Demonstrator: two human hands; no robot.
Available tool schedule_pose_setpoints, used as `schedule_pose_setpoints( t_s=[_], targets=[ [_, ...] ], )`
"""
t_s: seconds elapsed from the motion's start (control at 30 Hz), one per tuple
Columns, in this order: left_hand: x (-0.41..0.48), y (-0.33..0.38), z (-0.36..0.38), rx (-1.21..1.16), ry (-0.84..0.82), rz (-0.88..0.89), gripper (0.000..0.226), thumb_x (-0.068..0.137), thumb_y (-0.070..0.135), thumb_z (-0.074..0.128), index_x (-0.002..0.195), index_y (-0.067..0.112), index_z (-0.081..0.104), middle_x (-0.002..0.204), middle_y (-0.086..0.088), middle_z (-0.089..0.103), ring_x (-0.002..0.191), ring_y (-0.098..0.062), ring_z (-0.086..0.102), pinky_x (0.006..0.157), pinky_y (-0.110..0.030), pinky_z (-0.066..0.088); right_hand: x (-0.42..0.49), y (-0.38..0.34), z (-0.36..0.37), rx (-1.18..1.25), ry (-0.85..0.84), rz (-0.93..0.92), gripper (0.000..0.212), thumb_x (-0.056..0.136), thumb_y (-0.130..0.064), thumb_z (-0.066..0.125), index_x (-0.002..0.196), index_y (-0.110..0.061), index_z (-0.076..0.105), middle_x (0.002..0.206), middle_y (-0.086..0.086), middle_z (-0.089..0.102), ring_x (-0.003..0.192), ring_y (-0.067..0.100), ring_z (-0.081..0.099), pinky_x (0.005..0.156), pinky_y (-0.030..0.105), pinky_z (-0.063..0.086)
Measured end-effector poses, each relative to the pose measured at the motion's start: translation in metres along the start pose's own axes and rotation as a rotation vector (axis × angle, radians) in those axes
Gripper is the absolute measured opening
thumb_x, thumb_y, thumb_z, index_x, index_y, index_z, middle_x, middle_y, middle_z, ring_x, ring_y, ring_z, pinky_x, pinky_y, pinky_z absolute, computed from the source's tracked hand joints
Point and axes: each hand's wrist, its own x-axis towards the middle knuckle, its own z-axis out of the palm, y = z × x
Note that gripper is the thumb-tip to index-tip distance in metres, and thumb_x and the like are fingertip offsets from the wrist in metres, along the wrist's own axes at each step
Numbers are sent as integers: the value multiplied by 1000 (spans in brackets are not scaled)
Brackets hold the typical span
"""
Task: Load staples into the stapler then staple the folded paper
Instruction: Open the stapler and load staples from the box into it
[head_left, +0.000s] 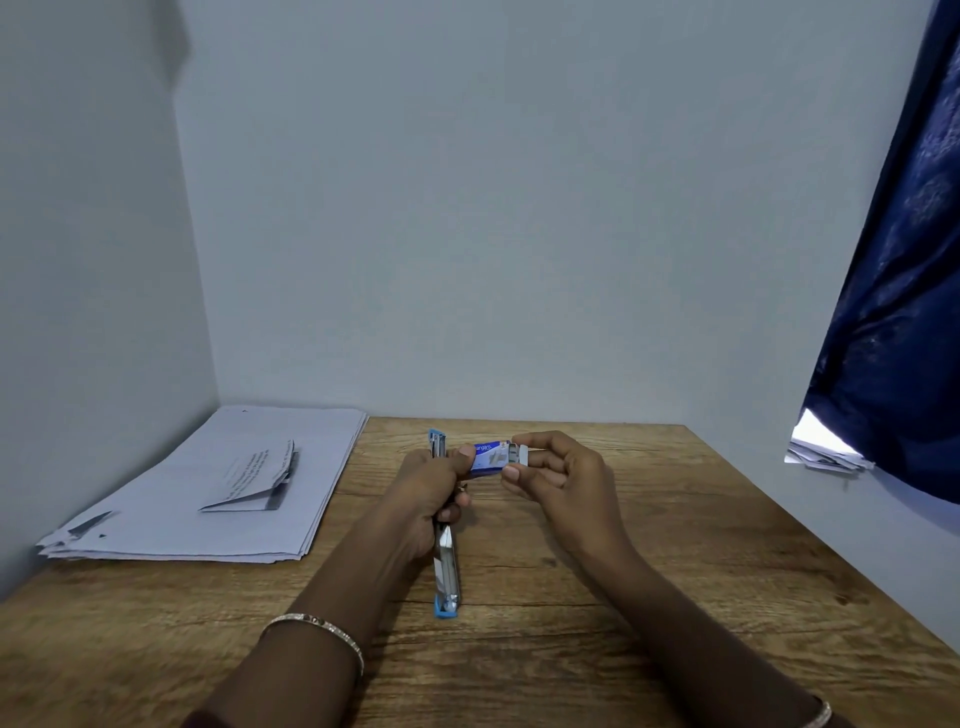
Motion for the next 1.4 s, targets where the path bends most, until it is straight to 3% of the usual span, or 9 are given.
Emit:
schedule_pose_setpoints(
  t_s=[0.13,0.3,0.47,0.77,1.0,1.17,1.23,1.3,1.4],
  targets=[
    [0,0,-1,-34,1,13,22,99,20,63,98,-2,65,56,-5,49,26,-5,38,27,-13,24,-1,0,2,59,-18,30,24,88,4,73,102,-16,70,98,15,78,90,23,79,71,28,64],
    [2,0,-1,-23,21,2,35,99,22,61,119,-7,56,63,-8,49,25,-4,38,26,-13,24,-2,0,4,49,-27,35,22,92,3,69,103,-18,68,99,17,78,87,22,80,71,27,64],
    [6,1,-4,-9,26,-14,38,100,22,60,124,-6,52,64,-8,48,27,-5,39,26,-14,24,-2,0,2,47,-34,32,19,95,3,65,109,-9,65,99,17,78,86,22,80,71,25,64],
    [2,-2,-6,-40,33,73,35,92,20,72,108,-10,68,57,-6,55,28,-7,40,28,-14,24,-2,1,1,43,-34,54,22,93,5,66,113,-5,64,97,22,78,85,26,80,71,27,64],
    [5,1,-9,3,54,29,30,96,20,67,108,-7,64,66,-8,56,27,-6,41,27,-15,25,1,4,-1,15,-31,55,24,95,2,66,117,-6,63,100,21,78,86,23,80,74,29,65],
    [5,0,-9,3,68,20,35,94,21,69,113,-8,63,59,-5,55,27,-6,40,28,-14,25,0,3,-5,-233,-32,-44,47,86,-24,81,127,-28,60,112,-5,73,93,7,76,75,19,60],
    [4,1,-10,5,69,29,32,95,19,68,112,-8,64,61,-6,54,27,-6,41,28,-14,25,1,1,-6,-365,-6,-156,30,89,-28,77,116,-28,66,115,-10,70,100,6,71,75,19,59],
    [3,2,-10,27,56,40,26,96,18,67,106,-5,64,59,-5,55,28,-6,41,28,-15,25,3,0,-7,-530,22,-280,9,91,-26,73,100,-24,72,108,-10,70,99,8,67,77,30,59],
    [1,2,-8,95,32,54,17,96,18,67,85,5,63,52,-2,53,28,-6,41,29,-16,26,5,0,-9,-745,-1,-282,6,89,-27,73,91,-22,77,106,-6,69,104,13,60,81,34,51]
  ],
)
